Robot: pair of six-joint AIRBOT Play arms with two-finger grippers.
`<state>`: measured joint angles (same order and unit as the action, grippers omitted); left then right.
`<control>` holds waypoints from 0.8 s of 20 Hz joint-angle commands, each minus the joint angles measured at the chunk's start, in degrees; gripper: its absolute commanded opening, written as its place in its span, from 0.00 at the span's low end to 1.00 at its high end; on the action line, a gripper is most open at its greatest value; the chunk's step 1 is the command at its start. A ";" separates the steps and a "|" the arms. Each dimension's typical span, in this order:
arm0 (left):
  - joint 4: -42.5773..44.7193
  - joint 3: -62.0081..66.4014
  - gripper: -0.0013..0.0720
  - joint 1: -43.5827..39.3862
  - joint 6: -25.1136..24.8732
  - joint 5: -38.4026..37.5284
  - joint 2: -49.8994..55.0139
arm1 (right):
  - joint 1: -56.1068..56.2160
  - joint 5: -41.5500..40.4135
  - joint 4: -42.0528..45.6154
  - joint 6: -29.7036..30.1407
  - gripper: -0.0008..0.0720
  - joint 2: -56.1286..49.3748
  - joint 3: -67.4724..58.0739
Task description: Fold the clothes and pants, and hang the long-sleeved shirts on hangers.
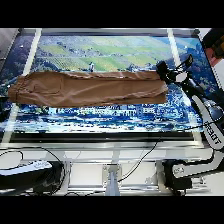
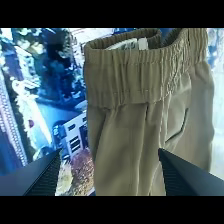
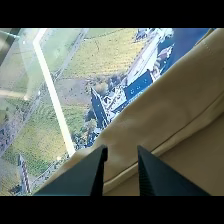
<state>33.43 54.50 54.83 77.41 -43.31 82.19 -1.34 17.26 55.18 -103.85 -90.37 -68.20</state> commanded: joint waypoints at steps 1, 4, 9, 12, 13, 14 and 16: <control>-8.61 -0.02 0.96 -1.11 -7.17 2.58 4.98 | 0.02 0.35 -0.35 -0.02 0.35 0.02 -0.02; -10.25 -0.02 0.96 -2.27 -8.59 5.66 7.82 | 0.02 0.35 -0.46 -0.02 0.35 0.02 -0.02; -21.99 -0.02 0.96 -5.68 -24.00 10.62 9.79 | 0.02 0.13 -1.01 -0.02 0.35 0.02 0.00; -27.54 0.04 0.96 -8.15 -27.19 13.20 11.67 | 0.02 0.33 -1.01 0.00 0.35 0.02 -0.02; -27.76 0.09 0.96 -8.90 -27.30 13.66 12.59 | 0.02 0.39 -1.03 0.00 0.35 0.02 -0.02; -28.02 0.09 0.96 -9.49 -27.30 13.77 13.40 | 0.02 0.66 -1.03 0.00 0.35 0.02 -0.02; -31.26 0.11 0.96 -10.12 -27.34 13.84 14.29 | 0.02 1.40 -1.05 0.00 0.35 0.02 -0.02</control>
<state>6.28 54.61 46.04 52.01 -31.05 94.87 -1.34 17.89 54.17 -103.88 -90.37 -68.20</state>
